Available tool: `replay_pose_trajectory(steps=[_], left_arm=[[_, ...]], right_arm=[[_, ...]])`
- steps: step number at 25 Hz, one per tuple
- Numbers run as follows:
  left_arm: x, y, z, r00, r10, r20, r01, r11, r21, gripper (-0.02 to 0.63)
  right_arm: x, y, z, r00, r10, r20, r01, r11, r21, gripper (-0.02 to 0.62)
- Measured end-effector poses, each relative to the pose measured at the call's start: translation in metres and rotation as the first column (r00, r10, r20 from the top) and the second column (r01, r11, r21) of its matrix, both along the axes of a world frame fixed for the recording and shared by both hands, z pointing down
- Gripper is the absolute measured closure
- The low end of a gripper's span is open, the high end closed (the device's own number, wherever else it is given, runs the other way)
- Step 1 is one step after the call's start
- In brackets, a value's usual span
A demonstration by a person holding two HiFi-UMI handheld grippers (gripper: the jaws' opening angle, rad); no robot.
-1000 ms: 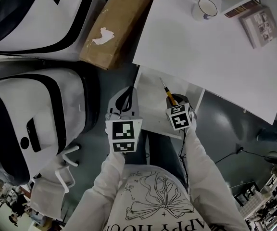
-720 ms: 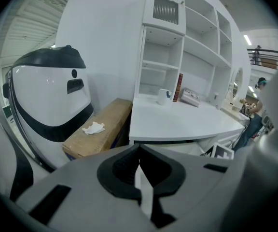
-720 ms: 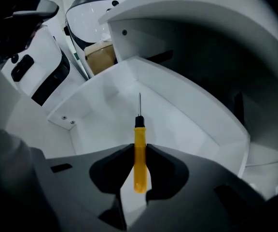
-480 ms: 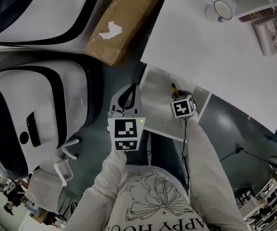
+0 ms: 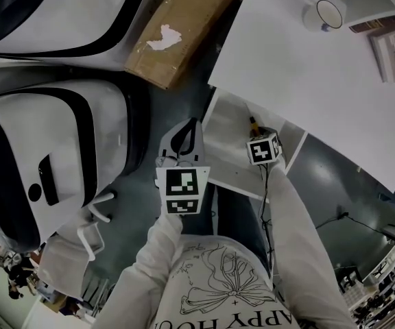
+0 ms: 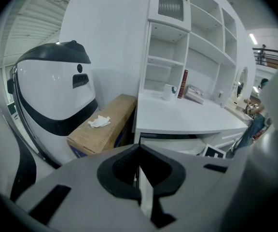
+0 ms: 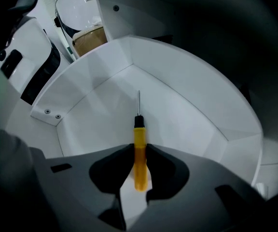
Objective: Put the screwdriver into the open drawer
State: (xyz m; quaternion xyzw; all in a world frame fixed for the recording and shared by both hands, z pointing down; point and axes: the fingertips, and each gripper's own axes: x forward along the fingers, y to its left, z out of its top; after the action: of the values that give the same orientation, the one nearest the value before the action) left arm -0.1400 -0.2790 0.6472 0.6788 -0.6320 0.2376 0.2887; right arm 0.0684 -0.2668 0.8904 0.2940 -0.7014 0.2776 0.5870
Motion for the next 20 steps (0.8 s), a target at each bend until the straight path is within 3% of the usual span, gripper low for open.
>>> replay_pose_trajectory(steps=[6,13,17,20], left_arm=[[-0.003,0.002,-0.011,1.000,-0.010,0.001,0.010,1.000,0.016,0.601],[0.001,-0.004,-0.051,1.000,-0.005,0.000,0.005,0.996,0.092,0.601],[0.008,-0.009,-0.085,1.000,0.009,-0.010,-0.007,0.988,0.153,0.601],[0.014,-0.010,-0.114,1.000,0.016,-0.016,-0.012,0.980,0.198,0.601]], right_arm=[[-0.005,0.000,-0.024,0.999,0.001,0.053,-0.003,0.999,0.038,0.497],[-0.005,-0.010,-0.105,0.986,0.036,0.163,-0.062,0.985,0.160,0.496],[-0.001,-0.025,-0.175,0.965,0.074,0.250,-0.143,0.952,0.269,0.497],[0.003,-0.032,-0.236,0.941,0.102,0.322,-0.220,0.909,0.353,0.497]])
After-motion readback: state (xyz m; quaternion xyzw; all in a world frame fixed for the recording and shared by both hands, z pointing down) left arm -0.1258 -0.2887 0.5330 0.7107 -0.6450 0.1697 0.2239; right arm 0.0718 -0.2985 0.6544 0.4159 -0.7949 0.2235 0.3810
